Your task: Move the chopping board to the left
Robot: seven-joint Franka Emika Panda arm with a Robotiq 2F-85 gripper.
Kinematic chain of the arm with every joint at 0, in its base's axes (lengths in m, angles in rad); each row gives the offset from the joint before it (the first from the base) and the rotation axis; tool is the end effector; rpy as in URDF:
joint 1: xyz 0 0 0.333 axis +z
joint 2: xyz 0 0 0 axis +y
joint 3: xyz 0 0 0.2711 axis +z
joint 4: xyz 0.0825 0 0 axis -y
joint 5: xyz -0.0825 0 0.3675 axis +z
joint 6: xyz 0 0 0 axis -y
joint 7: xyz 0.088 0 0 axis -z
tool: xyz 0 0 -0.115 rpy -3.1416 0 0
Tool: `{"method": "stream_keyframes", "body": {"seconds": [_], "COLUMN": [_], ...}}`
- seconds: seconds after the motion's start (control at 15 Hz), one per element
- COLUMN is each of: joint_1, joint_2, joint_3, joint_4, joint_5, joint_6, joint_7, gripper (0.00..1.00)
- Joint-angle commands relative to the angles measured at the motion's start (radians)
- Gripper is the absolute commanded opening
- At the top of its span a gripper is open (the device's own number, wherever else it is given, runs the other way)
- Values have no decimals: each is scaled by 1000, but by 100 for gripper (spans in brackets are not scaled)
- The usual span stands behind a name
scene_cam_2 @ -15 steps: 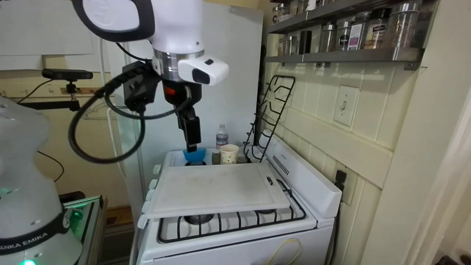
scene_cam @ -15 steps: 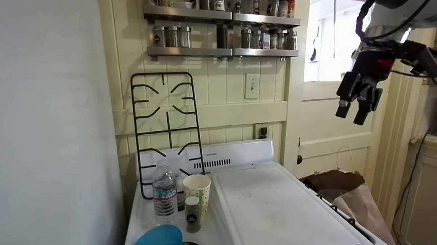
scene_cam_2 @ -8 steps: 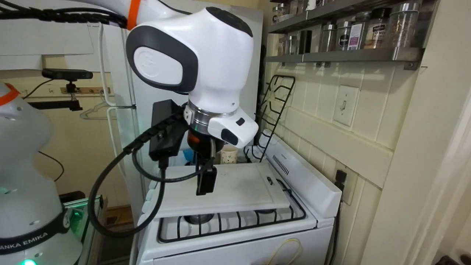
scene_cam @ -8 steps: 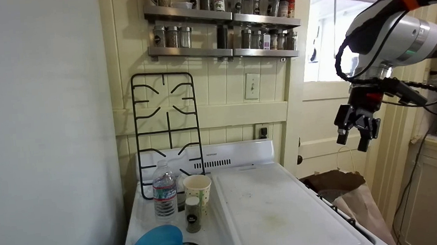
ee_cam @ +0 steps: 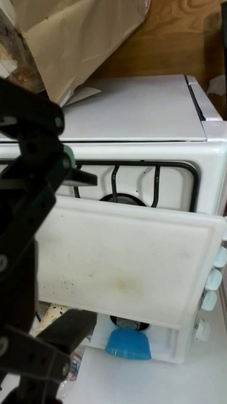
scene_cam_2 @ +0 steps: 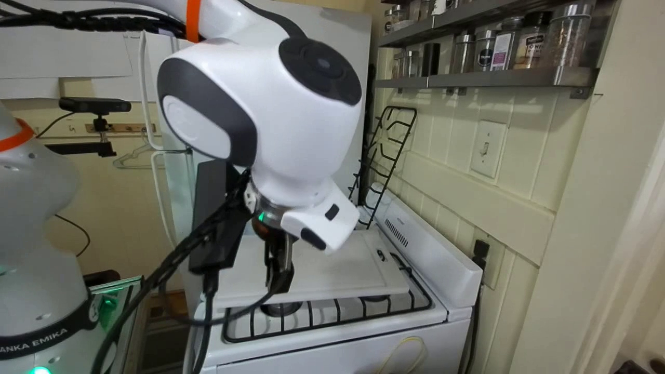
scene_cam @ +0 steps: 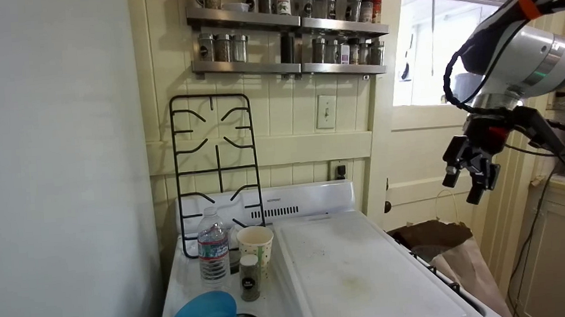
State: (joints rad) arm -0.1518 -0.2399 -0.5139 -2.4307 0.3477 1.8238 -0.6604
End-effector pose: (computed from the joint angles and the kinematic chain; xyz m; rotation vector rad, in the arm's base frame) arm 0.3420 -0.2222 0.3264 -2.5493 0.1618 0.0739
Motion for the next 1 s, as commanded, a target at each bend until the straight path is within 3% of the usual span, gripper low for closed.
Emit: {"method": "stream_keyframes", "body": {"seconds": [0.0, 0.07, 0.13, 0.4, 0.8, 0.93], "joint_1": [-76, -49, -109, -199, -297, -307], "joint_2": [158, 198, 244, 382, 565, 596], "joint_3": [-69, -127, -98, -65, 41, 64], "joint_4": [57, 76, 92, 170, 281, 305], "joint_5": [134, 162, 205, 360, 438, 455], "joint_6": [-129, -162, -206, -318, -245, -207], "joint_7": [-261, -335, -406, -452, -387, -288], "gripper": [100, 100, 100, 100, 100, 100]}}
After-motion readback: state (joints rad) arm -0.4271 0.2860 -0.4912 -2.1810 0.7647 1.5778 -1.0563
